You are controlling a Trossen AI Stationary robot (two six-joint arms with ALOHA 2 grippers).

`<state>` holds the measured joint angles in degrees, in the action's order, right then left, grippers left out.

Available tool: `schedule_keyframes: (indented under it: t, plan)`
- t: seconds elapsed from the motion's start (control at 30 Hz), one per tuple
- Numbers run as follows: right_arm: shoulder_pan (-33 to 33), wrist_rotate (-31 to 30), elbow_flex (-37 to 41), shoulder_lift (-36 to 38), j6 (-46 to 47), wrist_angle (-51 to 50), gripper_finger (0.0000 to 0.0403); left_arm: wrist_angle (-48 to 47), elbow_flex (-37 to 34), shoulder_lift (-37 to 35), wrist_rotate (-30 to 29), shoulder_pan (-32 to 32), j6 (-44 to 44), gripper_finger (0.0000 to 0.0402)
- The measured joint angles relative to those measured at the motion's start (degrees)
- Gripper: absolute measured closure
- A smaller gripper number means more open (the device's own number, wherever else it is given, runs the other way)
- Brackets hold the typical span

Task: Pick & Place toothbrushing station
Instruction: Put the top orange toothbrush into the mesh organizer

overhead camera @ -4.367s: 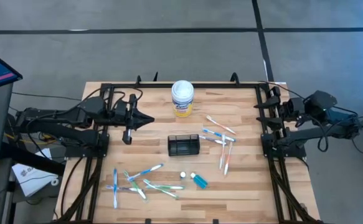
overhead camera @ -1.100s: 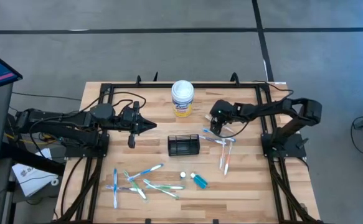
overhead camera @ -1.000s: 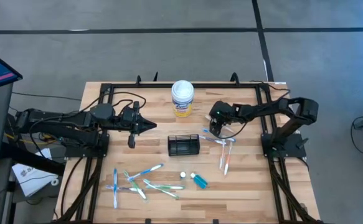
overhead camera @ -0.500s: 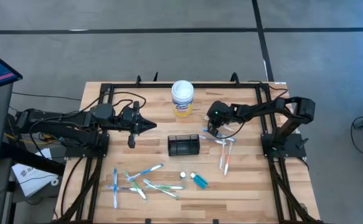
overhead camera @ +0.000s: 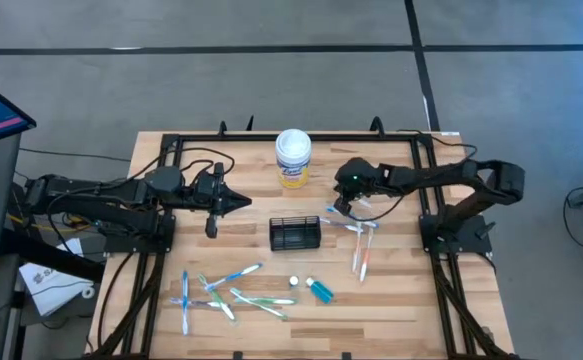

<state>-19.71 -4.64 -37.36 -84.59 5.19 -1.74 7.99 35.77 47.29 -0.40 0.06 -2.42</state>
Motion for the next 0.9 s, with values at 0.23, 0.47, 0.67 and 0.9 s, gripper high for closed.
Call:
schedule_keyframes:
  t: [0.23,0.47,0.67,0.9]
  plan:
    - [4.2,0.3,-0.1,10.1,0.0,6.2,0.0402,0.3,0.0,0.0,0.0,0.0,0.0,0.0389]
    - [9.0,3.3,-0.1,17.0,-0.5,19.9,0.0402,2.9,0.0,0.0,0.0,0.0,0.0,0.0389]
    - [11.6,6.3,-0.1,16.1,-1.3,32.4,0.0403,7.1,0.0,2.3,0.0,0.0,-1.3,0.0388]
    - [13.8,9.9,-0.2,12.2,-1.2,46.1,0.0403,14.4,0.0,10.1,-0.9,0.0,-1.5,0.0332]
